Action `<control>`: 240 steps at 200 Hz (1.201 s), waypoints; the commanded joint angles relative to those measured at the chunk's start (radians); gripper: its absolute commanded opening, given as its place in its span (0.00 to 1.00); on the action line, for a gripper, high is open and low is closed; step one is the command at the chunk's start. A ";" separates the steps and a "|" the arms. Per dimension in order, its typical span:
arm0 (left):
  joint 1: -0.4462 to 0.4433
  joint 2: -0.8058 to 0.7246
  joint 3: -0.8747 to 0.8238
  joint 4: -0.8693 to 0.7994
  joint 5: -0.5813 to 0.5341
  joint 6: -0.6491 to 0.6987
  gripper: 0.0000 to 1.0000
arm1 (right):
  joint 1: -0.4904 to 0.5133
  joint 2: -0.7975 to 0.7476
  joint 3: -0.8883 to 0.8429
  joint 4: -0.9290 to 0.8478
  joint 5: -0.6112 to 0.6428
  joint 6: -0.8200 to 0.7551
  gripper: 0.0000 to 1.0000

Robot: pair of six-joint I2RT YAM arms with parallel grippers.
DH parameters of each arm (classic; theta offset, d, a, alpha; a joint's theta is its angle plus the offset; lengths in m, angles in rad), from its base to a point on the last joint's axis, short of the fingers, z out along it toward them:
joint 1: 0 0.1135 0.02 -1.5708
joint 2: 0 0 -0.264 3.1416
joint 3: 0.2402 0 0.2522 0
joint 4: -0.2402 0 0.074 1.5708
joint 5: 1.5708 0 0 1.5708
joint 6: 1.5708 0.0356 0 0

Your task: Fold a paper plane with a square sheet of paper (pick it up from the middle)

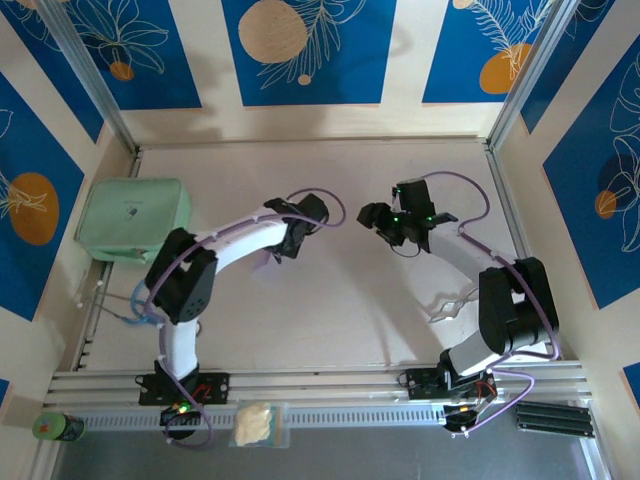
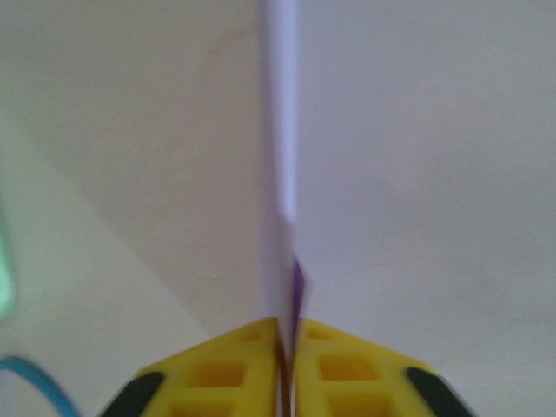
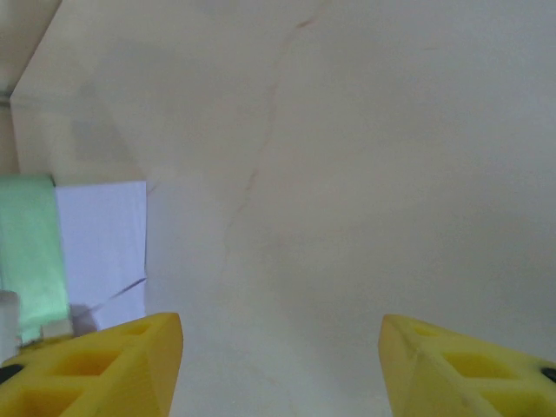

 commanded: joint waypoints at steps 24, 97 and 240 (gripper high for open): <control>0.013 0.012 -0.016 0.170 0.377 -0.087 0.38 | -0.060 -0.046 -0.020 -0.025 -0.008 0.040 0.60; 0.243 -0.306 -0.378 0.566 0.689 -0.300 0.69 | 0.077 0.073 0.072 -0.034 -0.070 -0.007 0.66; 0.528 -0.684 -0.749 0.630 0.587 -0.397 0.99 | 0.494 0.645 0.635 -0.248 -0.161 -0.137 0.56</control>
